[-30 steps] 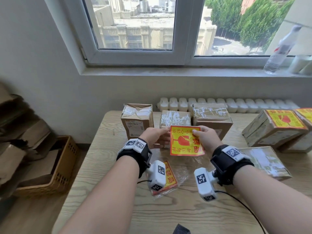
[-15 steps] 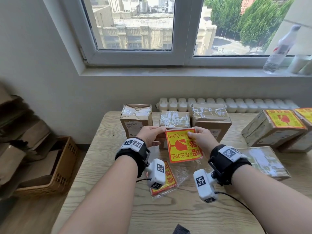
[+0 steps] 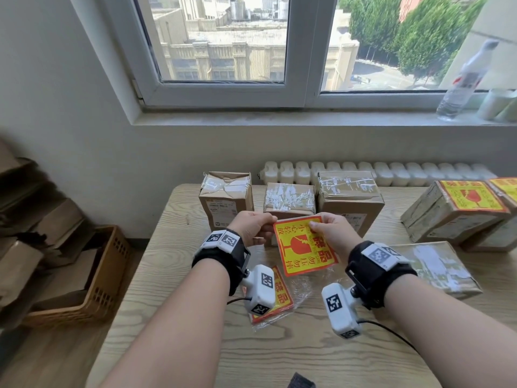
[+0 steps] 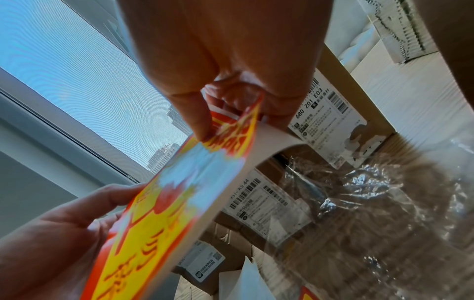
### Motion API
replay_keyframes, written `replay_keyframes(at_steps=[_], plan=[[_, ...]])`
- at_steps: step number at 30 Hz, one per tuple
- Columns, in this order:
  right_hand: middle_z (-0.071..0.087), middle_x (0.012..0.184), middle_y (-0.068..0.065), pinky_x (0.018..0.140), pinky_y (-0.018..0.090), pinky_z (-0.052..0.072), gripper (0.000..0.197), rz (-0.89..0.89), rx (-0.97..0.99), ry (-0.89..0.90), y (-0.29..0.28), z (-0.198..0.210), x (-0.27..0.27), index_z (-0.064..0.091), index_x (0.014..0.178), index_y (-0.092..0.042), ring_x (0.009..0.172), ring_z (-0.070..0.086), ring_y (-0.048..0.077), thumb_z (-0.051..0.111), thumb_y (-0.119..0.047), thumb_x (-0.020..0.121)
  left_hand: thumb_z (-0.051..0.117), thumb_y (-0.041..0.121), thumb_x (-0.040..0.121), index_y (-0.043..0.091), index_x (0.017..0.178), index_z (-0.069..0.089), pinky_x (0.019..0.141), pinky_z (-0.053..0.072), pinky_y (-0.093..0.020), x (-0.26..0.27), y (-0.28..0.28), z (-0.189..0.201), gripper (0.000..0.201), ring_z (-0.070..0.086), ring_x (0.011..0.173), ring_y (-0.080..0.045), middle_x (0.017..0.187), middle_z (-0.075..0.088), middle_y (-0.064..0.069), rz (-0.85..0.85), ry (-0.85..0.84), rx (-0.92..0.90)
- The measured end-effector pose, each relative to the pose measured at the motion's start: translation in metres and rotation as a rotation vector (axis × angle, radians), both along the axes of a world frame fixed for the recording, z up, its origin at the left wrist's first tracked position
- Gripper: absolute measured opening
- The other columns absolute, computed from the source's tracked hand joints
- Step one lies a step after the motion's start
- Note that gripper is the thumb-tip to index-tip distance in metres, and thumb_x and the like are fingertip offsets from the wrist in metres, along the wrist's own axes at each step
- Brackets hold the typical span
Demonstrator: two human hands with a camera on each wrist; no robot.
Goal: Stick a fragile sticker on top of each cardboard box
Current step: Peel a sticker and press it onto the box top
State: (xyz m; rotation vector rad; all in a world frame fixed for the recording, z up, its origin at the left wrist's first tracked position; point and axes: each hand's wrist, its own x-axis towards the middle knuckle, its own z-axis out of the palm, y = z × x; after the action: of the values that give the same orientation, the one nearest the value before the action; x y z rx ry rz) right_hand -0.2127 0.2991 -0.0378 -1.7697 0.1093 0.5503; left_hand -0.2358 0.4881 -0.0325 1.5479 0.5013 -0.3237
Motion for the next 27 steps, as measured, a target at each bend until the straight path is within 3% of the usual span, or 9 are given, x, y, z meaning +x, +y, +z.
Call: replay_keyframes(at_steps=[4,7,11,13,15,18,22,27], plan=[[0.071,0.086,0.008,0.08,0.043,0.057,0.013,0.007,-0.035,-0.01,0.0,-0.001,0.001,0.059,0.088,-0.012,0.085,0.071,0.024,0.052,-0.018,0.097,0.06,0.012,0.09,0.011,0.072,0.062,0.046,0.043,-0.016,0.0,0.0,0.001,0.017,0.052,0.047,-0.008,0.063,0.061,-0.002,-0.008,0.022,-0.007],[0.07,0.086,0.003,0.076,0.036,0.057,0.005,0.018,-0.117,-0.074,0.0,-0.004,0.002,0.061,0.091,-0.013,0.083,0.069,0.02,0.061,-0.018,0.092,0.059,0.011,0.09,0.011,0.072,0.06,0.046,0.041,-0.015,0.001,0.001,0.002,0.018,0.051,0.047,-0.008,0.065,0.058,-0.003,-0.018,0.041,-0.012],[0.061,0.089,-0.008,0.071,0.028,0.048,0.029,-0.071,-0.464,-0.335,0.001,-0.007,0.004,0.054,0.097,-0.027,0.084,0.06,0.012,0.076,-0.028,0.078,0.058,0.012,0.09,0.012,0.071,0.059,0.043,0.037,-0.014,0.003,0.001,0.003,0.019,0.047,0.044,-0.006,0.063,0.055,-0.001,-0.014,0.057,-0.003],[0.06,0.086,-0.009,0.068,0.026,0.046,0.025,-0.077,-0.531,-0.48,0.004,-0.003,0.004,0.055,0.088,-0.026,0.081,0.059,0.01,0.077,-0.03,0.076,0.058,0.011,0.091,0.012,0.072,0.058,0.041,0.037,-0.014,0.004,0.0,0.003,0.019,0.045,0.041,-0.006,0.064,0.053,-0.002,0.007,0.054,-0.002],[0.065,0.081,-0.007,0.066,0.027,0.051,0.02,0.011,-0.422,-0.478,0.008,-0.001,0.004,0.06,0.082,-0.023,0.077,0.063,0.011,0.077,-0.031,0.076,0.056,0.009,0.093,0.007,0.078,0.058,0.04,0.044,-0.015,0.005,-0.002,0.005,0.016,0.05,0.036,-0.006,0.065,0.053,-0.005,0.02,0.045,-0.034],[0.071,0.078,0.001,0.066,0.032,0.058,0.02,0.149,-0.208,-0.38,0.015,-0.002,0.002,0.068,0.079,-0.018,0.073,0.069,0.015,0.08,-0.032,0.073,0.057,0.007,0.094,-0.001,0.089,0.06,0.048,0.056,-0.021,0.004,-0.008,0.007,0.01,0.064,0.044,-0.01,0.074,0.062,-0.015,-0.015,0.036,-0.105],[0.071,0.075,0.003,0.061,0.027,0.055,0.017,0.101,-0.104,-0.356,0.019,-0.007,0.001,0.071,0.075,-0.014,0.068,0.066,0.014,0.083,-0.026,0.071,0.063,0.008,0.09,-0.002,0.093,0.063,0.059,0.06,-0.022,0.004,-0.012,0.004,0.01,0.069,0.056,-0.012,0.08,0.067,-0.016,-0.102,0.003,-0.114],[0.073,0.08,0.01,0.07,0.038,0.061,0.007,0.077,-0.059,-0.306,0.015,-0.009,0.005,0.072,0.074,-0.013,0.077,0.071,0.026,0.078,-0.014,0.077,0.063,0.01,0.09,0.005,0.089,0.064,0.06,0.058,-0.021,0.003,-0.013,0.004,0.005,0.069,0.056,-0.008,0.074,0.069,-0.008,-0.15,-0.001,-0.088]])
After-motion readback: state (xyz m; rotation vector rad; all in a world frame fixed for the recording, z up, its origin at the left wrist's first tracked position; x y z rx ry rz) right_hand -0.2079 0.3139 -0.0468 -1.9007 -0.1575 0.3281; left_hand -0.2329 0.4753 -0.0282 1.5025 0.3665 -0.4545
